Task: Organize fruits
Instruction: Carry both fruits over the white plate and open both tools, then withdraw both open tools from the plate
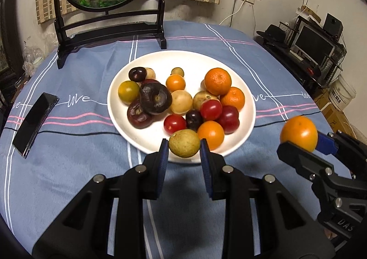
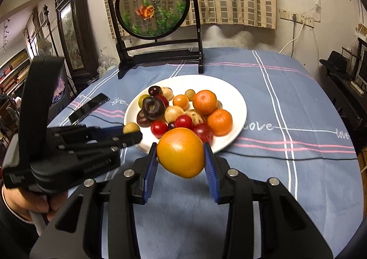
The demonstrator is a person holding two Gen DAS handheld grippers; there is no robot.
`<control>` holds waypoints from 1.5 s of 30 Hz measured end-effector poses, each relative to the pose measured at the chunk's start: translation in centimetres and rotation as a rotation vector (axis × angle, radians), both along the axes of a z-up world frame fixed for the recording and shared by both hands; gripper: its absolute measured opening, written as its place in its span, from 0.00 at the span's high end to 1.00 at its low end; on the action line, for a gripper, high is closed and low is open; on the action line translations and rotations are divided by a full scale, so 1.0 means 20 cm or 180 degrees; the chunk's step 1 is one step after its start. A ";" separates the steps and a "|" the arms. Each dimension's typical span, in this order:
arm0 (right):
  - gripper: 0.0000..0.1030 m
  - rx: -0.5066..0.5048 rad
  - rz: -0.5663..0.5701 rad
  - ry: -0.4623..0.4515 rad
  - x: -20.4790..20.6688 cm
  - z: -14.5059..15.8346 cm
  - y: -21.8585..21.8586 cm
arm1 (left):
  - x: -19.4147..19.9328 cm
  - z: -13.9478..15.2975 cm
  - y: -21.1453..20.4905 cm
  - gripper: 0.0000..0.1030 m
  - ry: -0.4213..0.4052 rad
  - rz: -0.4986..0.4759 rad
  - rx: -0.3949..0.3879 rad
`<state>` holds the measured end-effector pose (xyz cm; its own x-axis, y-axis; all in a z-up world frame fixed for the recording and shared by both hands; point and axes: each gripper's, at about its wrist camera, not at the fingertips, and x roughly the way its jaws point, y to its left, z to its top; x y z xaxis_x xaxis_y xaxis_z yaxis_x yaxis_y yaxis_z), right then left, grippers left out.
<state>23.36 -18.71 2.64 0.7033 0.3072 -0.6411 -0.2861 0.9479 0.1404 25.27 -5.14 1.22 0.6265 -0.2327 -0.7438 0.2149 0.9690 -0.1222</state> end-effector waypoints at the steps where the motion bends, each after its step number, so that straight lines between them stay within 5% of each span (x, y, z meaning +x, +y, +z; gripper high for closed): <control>1: 0.62 0.0021 -0.0004 0.0013 0.03 0.00 0.01 | 0.02 -0.01 0.00 0.73 0.0008 0.0008 0.0001; 19: 0.62 0.0195 -0.0068 0.0365 0.51 -0.09 0.21 | 0.21 -0.16 0.11 0.72 0.0161 0.0104 -0.0127; 22: 0.61 0.0202 -0.0202 0.0491 0.57 -0.13 0.22 | 0.22 -0.16 0.11 0.66 0.0102 0.0159 -0.0120; 24: 0.61 0.0259 -0.0262 0.0542 0.59 -0.15 0.21 | 0.21 -0.15 0.12 0.53 0.0065 0.0187 -0.0139; 29: 0.58 0.0434 -0.0310 0.0533 0.55 -0.14 0.15 | 0.19 -0.12 0.12 0.27 -0.0086 0.0256 -0.0061; 32: 0.42 0.0532 -0.0370 0.0433 0.50 -0.11 0.11 | 0.18 -0.12 0.12 0.27 -0.0073 0.0261 -0.0084; 45: 0.42 0.0201 -0.0503 0.0193 0.06 -0.06 -0.13 | -0.08 -0.02 0.11 0.10 -0.0193 0.0289 0.0150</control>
<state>24.58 -21.30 1.41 0.7067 0.2371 -0.6666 -0.1236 0.9691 0.2136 23.68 -2.98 0.91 0.6877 -0.1385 -0.7126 0.1315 0.9892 -0.0654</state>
